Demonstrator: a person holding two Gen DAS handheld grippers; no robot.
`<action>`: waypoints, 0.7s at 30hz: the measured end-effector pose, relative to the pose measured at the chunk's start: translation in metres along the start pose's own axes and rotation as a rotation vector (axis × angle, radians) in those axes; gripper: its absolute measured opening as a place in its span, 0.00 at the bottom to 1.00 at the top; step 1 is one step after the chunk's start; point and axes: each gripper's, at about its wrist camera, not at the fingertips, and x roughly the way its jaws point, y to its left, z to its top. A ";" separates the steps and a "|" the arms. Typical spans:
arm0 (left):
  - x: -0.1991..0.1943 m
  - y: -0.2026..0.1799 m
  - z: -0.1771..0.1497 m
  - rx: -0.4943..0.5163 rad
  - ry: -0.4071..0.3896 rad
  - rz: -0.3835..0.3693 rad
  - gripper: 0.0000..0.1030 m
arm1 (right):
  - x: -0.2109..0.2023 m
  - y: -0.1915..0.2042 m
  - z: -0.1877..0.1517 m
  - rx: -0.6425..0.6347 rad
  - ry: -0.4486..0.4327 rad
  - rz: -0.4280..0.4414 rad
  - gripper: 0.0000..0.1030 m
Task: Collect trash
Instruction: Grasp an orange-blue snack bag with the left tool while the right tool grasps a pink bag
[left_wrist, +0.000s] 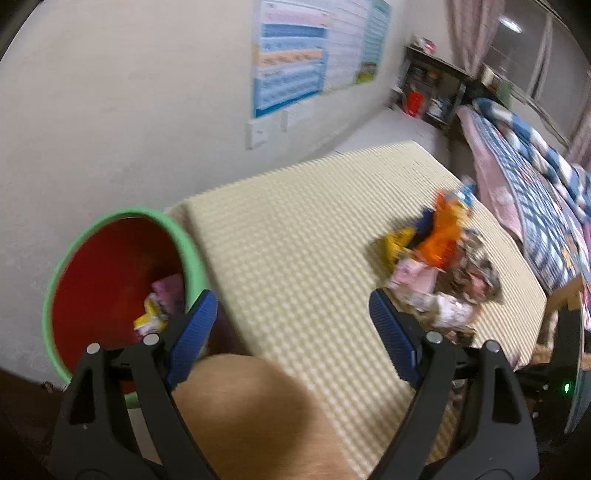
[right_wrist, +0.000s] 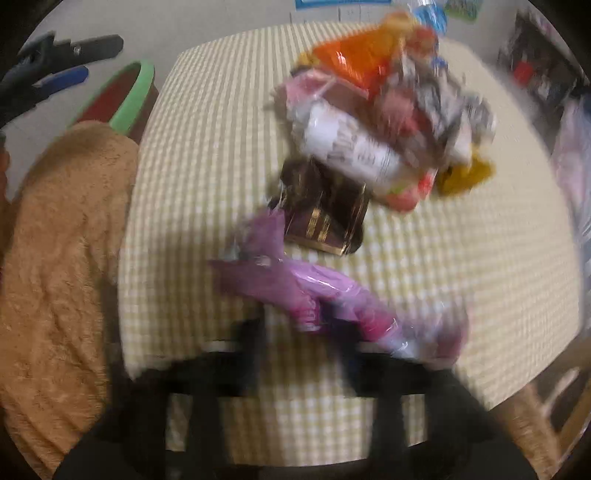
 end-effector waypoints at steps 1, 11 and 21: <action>0.001 -0.006 -0.001 0.016 0.002 -0.005 0.80 | -0.007 -0.004 0.000 0.033 -0.024 0.045 0.08; 0.053 -0.092 0.057 0.086 0.024 -0.207 0.65 | -0.100 -0.064 -0.021 0.367 -0.399 0.245 0.05; 0.130 -0.157 0.071 0.133 0.201 -0.193 0.34 | -0.093 -0.112 -0.029 0.506 -0.406 0.356 0.05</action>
